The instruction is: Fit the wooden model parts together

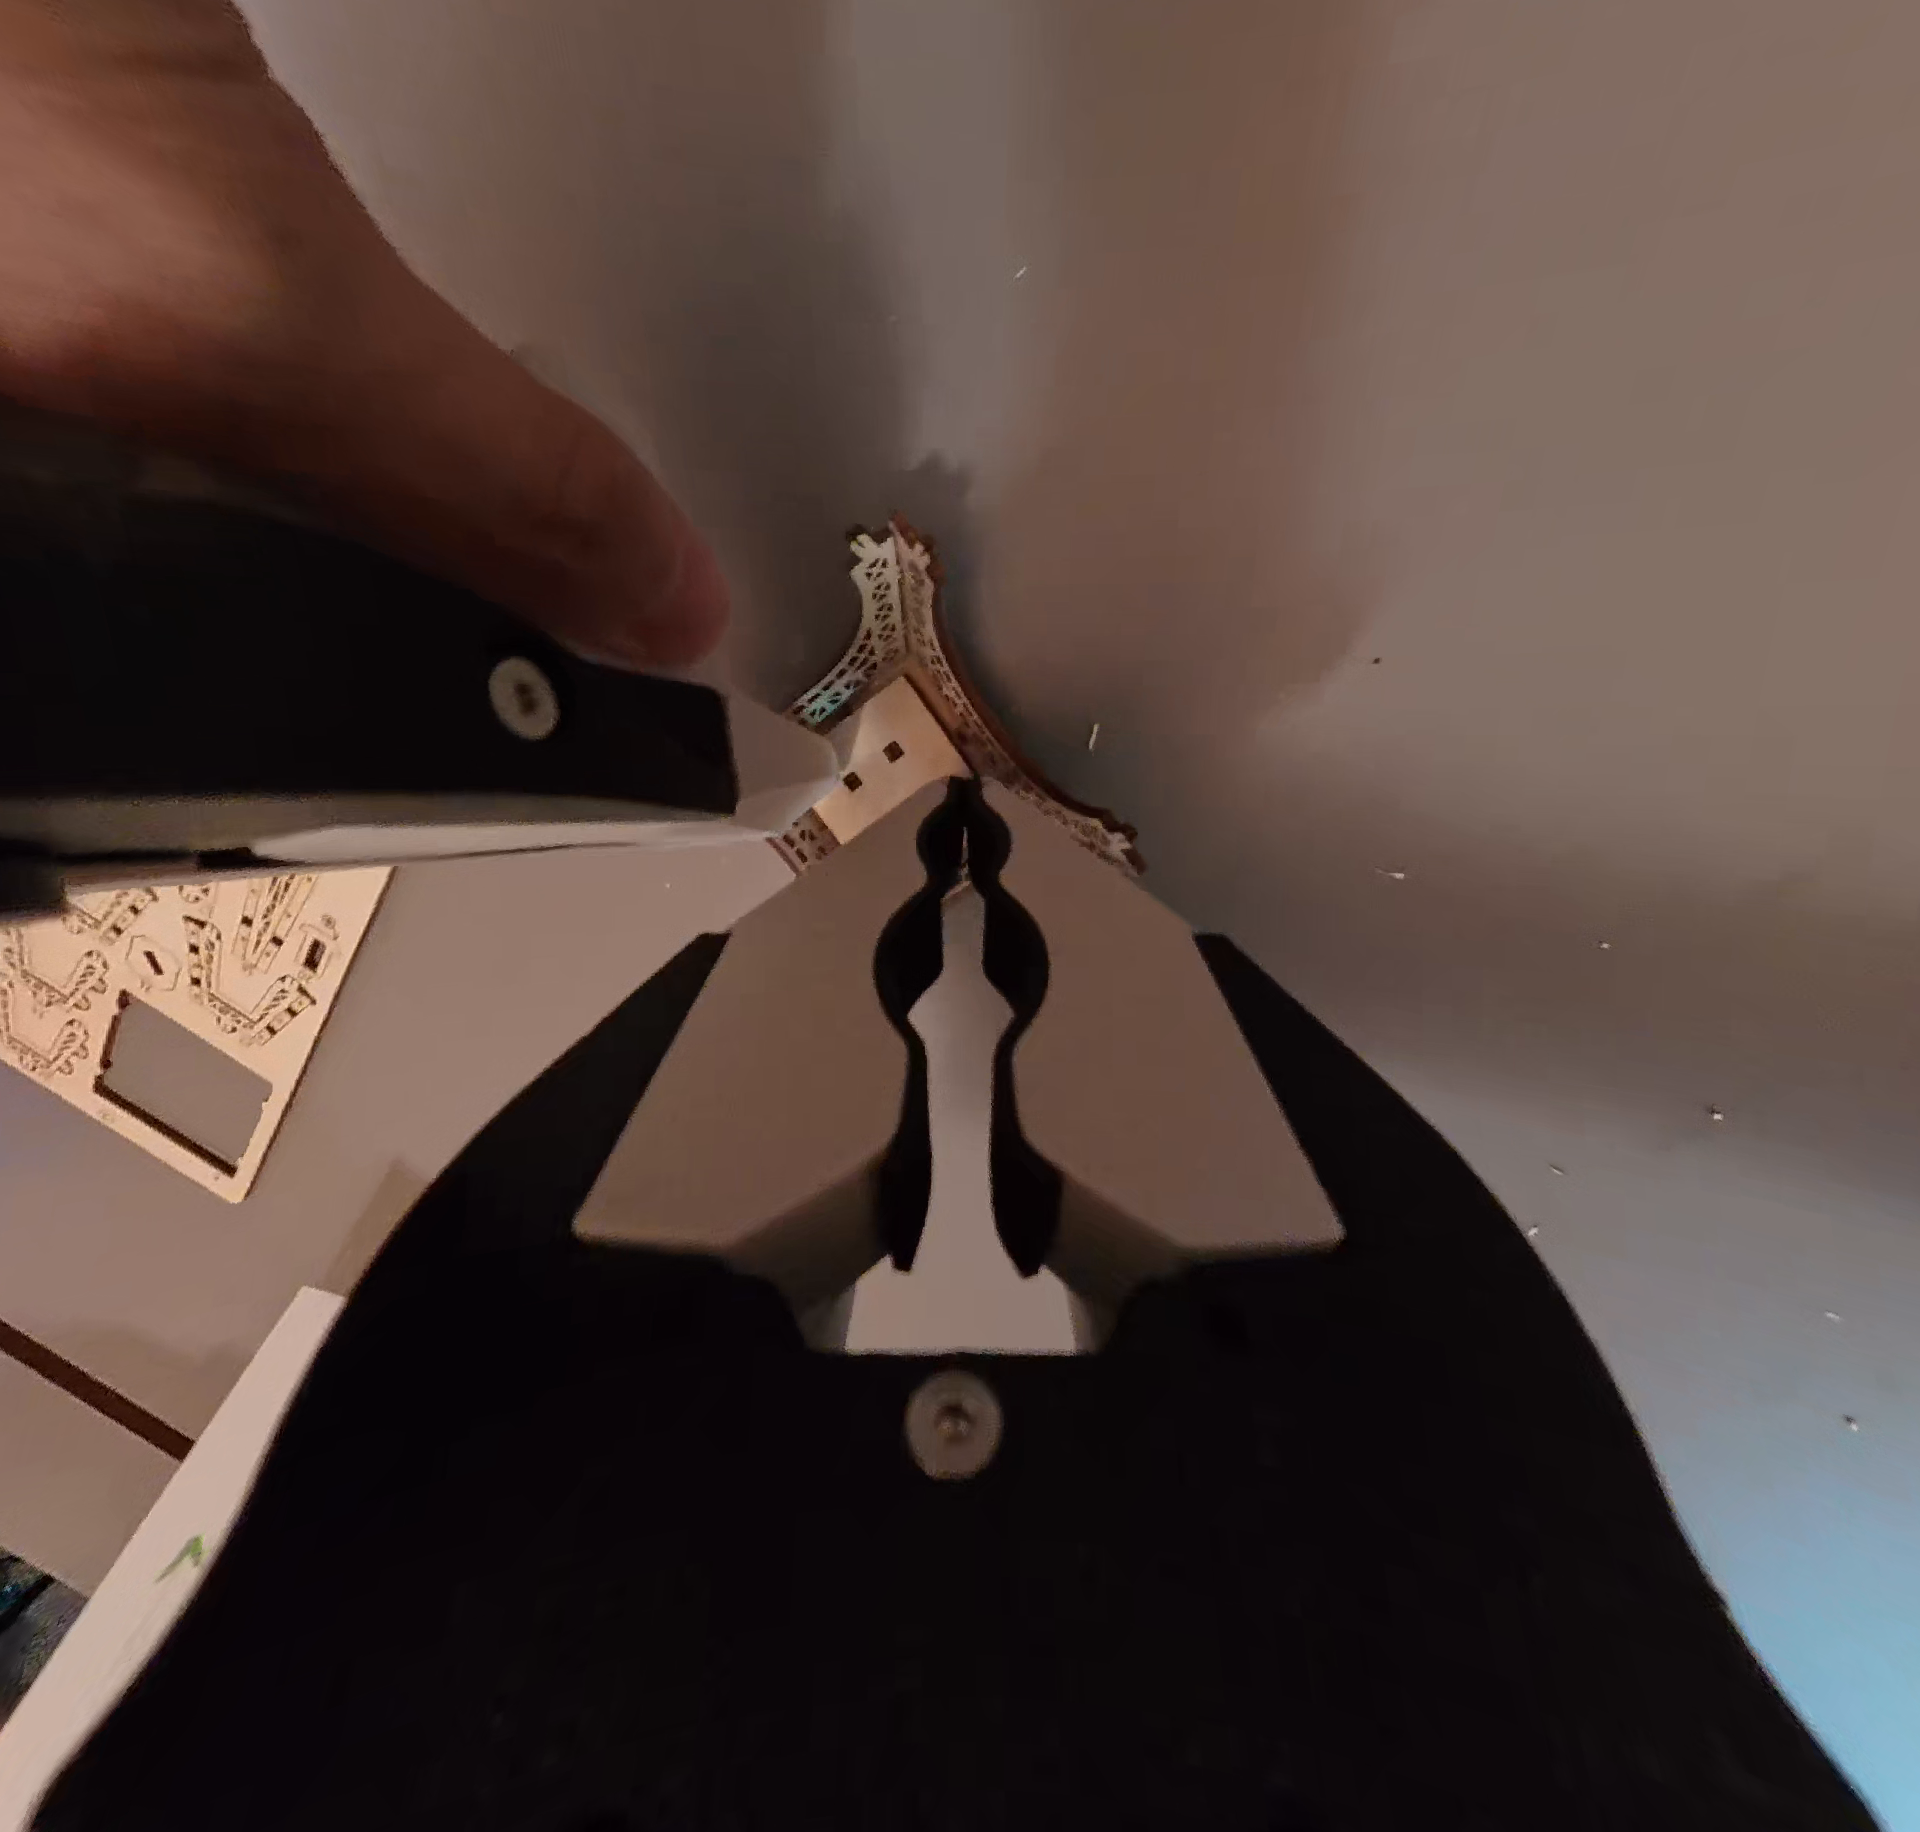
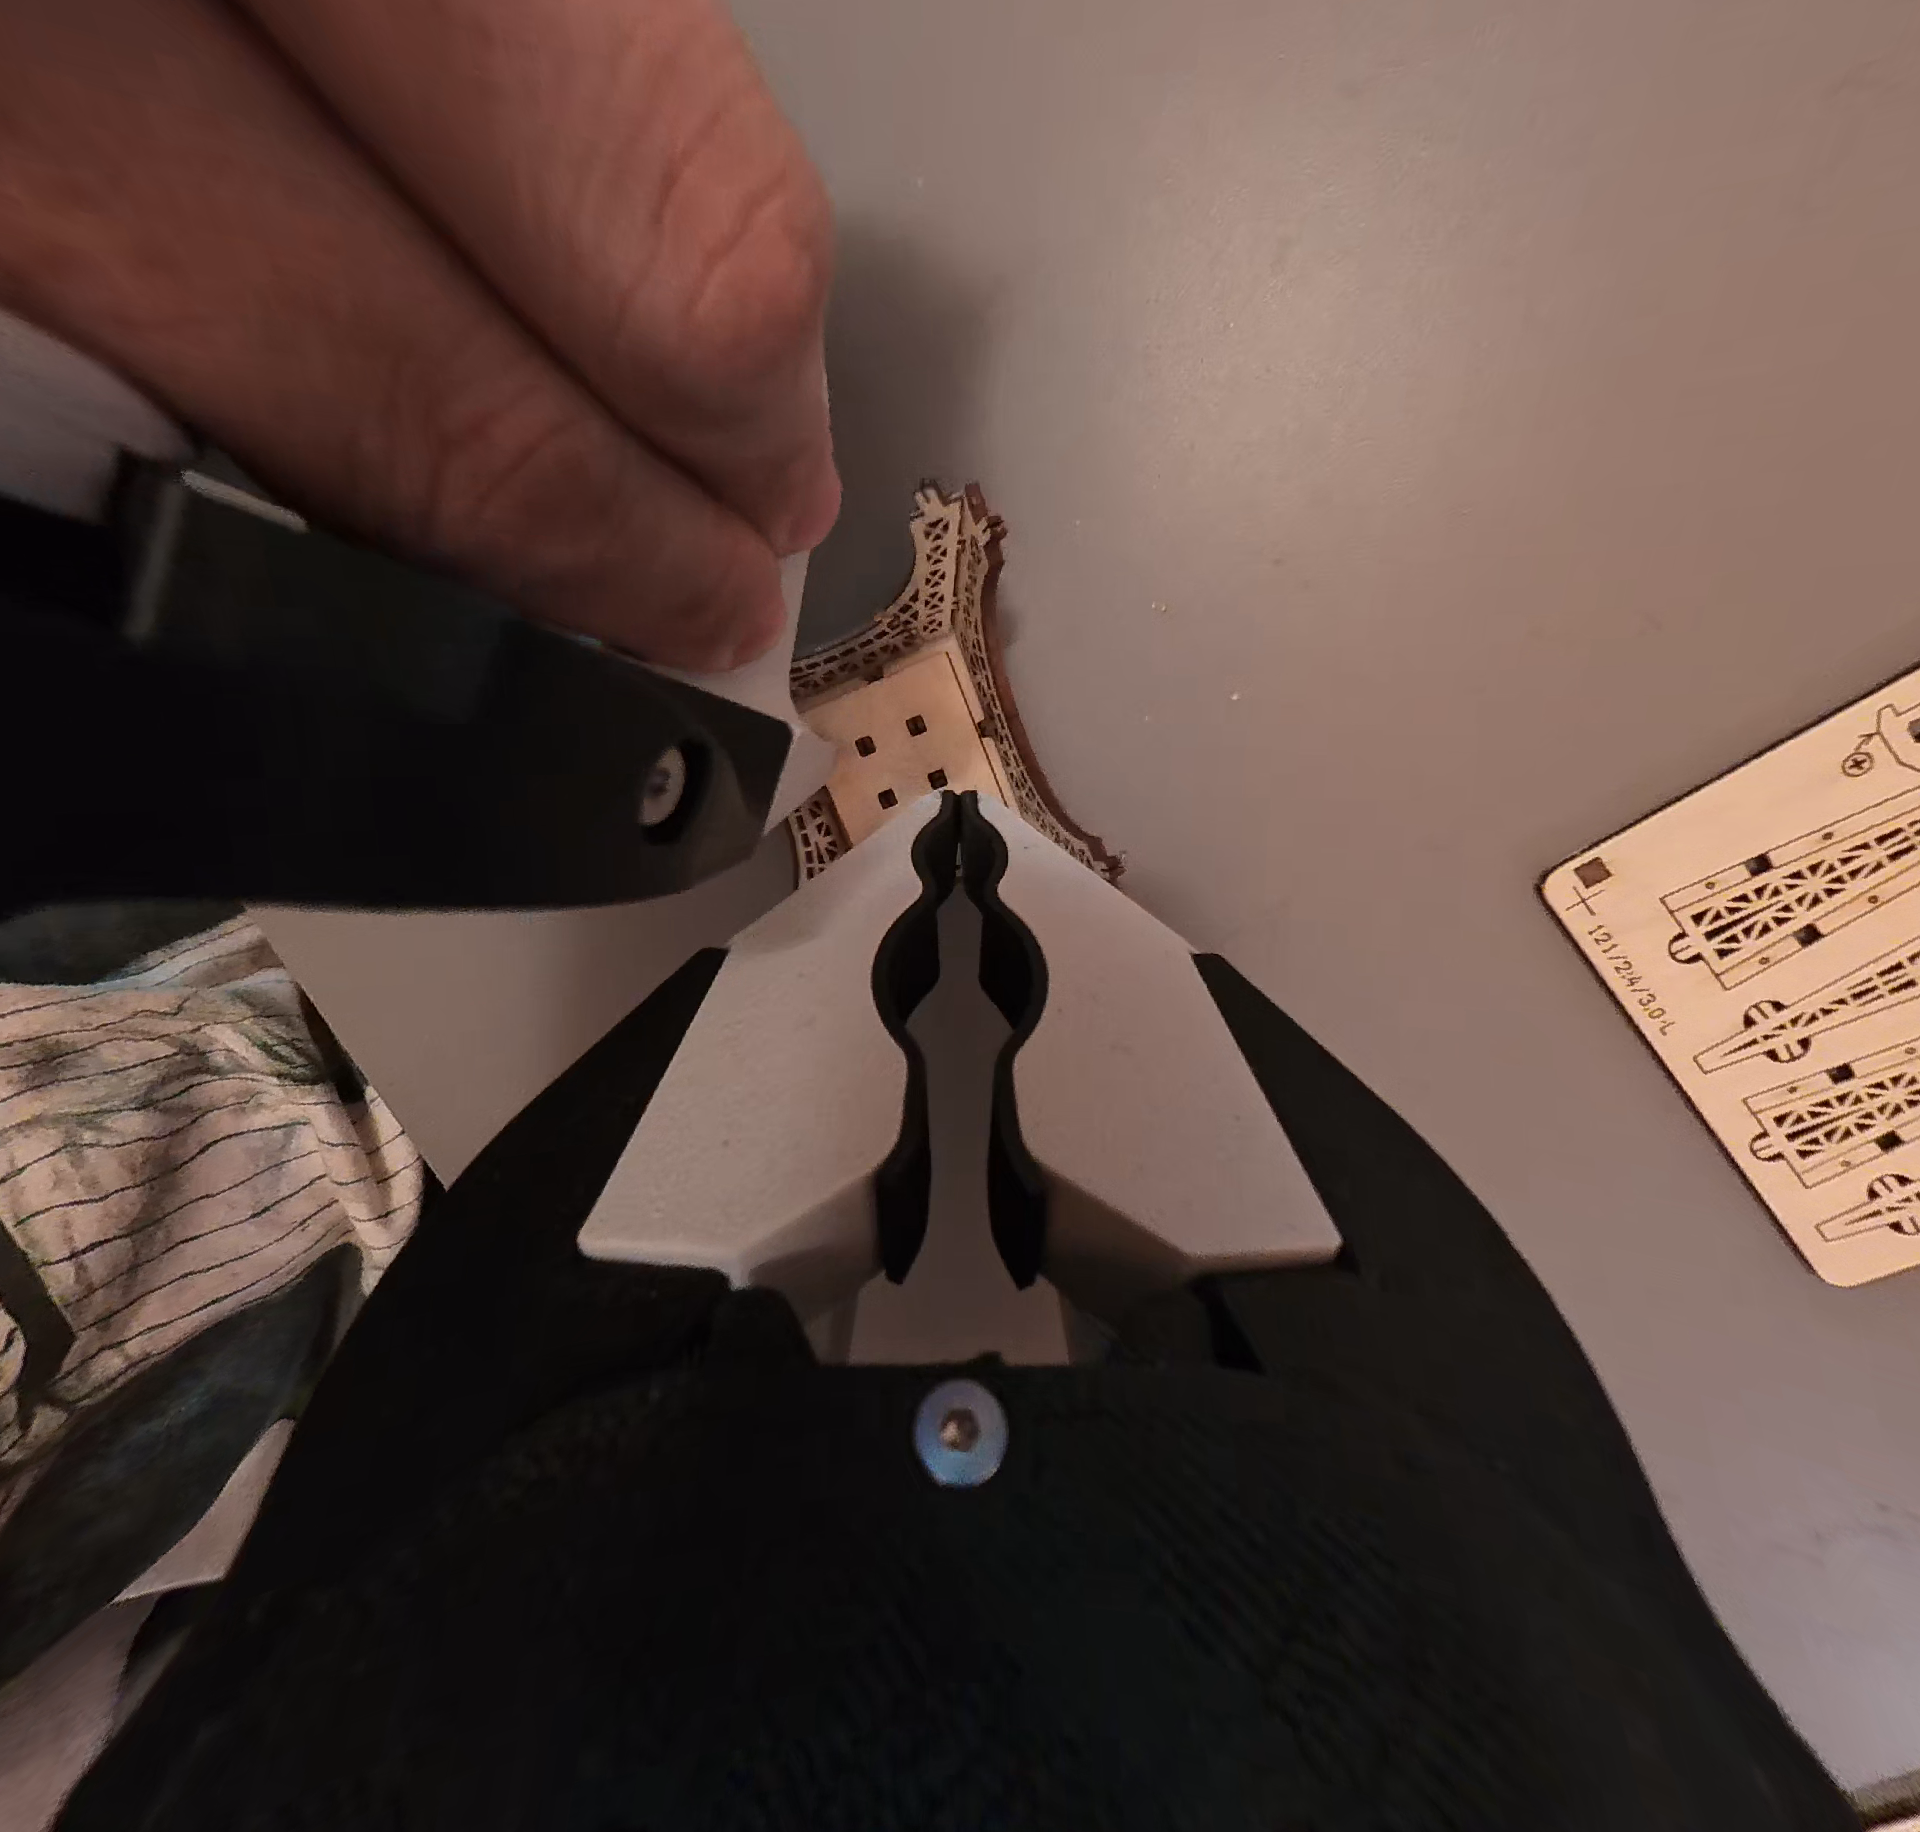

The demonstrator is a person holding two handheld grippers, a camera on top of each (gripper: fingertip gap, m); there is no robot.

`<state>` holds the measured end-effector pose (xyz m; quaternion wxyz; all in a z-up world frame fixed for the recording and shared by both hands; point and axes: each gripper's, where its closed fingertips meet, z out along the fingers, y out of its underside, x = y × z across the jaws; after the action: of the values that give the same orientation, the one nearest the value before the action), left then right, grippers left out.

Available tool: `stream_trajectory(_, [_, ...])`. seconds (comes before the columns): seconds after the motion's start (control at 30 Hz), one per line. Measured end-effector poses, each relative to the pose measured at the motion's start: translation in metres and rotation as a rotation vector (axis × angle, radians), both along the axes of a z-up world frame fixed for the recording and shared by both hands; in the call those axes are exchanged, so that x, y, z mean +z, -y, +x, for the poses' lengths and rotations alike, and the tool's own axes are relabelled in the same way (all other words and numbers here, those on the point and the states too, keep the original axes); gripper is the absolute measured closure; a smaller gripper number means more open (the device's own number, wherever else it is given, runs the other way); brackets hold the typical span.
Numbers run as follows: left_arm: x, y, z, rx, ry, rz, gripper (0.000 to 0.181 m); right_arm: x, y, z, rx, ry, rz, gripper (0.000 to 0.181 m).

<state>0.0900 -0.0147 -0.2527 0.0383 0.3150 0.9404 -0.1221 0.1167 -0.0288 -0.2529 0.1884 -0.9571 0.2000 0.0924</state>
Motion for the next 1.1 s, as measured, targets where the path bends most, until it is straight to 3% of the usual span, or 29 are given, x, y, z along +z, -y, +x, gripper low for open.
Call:
stream_trajectory(0.43, [-0.001,-0.002,0.002,0.023,0.028,0.1,0.181,0.001,-0.001,-0.004,0.018,-0.067,-0.055,0.181])
stream_trajectory(0.93, [0.0,-0.002,0.003,0.043,0.052,0.028,0.181,-0.001,-0.002,0.001,-0.013,-0.031,-0.109,0.181])
stream_trajectory(1.1, [0.015,0.005,0.0,0.111,0.01,-0.046,0.181,0.0,-0.002,0.001,-0.04,-0.044,-0.089,0.181])
